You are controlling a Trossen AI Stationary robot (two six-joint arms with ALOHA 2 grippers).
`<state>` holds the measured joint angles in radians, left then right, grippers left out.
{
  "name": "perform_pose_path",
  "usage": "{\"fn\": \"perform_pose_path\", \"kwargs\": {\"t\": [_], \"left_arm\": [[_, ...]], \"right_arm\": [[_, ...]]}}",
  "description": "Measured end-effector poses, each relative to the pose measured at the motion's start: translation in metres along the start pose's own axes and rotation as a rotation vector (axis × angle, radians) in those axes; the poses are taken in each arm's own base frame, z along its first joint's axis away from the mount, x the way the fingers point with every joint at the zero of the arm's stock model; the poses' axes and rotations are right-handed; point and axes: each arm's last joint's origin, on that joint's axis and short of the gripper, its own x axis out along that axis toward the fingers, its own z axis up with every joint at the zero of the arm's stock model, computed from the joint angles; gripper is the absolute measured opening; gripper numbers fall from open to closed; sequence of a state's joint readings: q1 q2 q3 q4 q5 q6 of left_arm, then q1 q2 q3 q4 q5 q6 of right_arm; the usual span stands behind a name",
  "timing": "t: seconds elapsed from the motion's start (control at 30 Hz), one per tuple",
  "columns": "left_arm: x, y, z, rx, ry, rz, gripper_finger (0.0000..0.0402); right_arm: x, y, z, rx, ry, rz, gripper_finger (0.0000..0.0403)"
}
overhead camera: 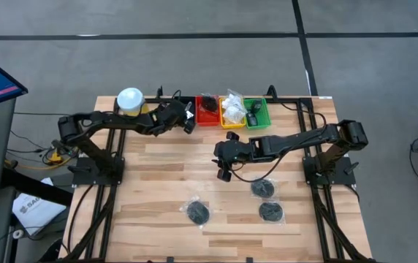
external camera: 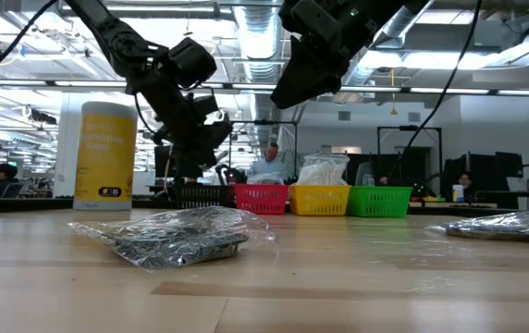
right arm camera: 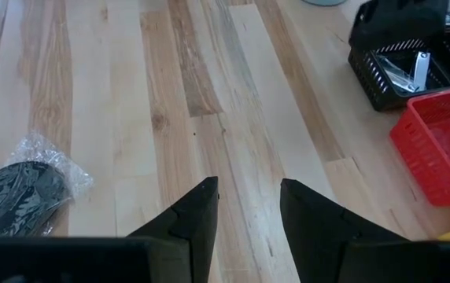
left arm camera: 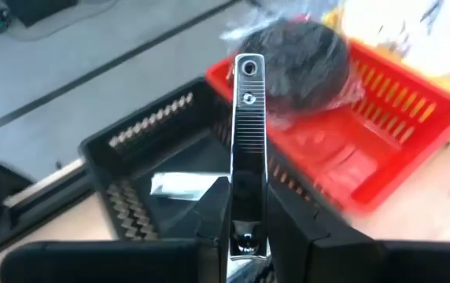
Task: Pick & Place Travel size toiletries
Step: Put the nail cutter into the black bin
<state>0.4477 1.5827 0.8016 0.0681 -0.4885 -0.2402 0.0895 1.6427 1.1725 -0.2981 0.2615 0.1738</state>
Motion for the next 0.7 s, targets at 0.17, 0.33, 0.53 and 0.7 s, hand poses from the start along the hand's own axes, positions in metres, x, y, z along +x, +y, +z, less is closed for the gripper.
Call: {"fn": "perform_pose_path", "kwargs": {"t": [0.17,0.33,0.53,0.7], "left_arm": [[0.0017,0.0013,0.0008,-0.008,-0.007,0.005,0.0049],[0.0035,0.0051,0.0016,-0.016,-0.006,0.016,0.0049],[0.0035,0.005,0.0019,-0.017,-0.008,0.017,0.005],[0.0084,0.0069,-0.0004,-0.017,0.005,0.027,0.005]], "right_arm": [[0.0,0.0,-0.0001,0.0,0.0,0.0,0.0129],[0.0001,0.0,-0.0001,0.001,0.001,0.0,0.0129],[0.0,0.0,0.0,0.001,0.0,0.0,0.0129],[0.0001,0.0,-0.0001,0.001,0.001,0.0,0.0129]]}}
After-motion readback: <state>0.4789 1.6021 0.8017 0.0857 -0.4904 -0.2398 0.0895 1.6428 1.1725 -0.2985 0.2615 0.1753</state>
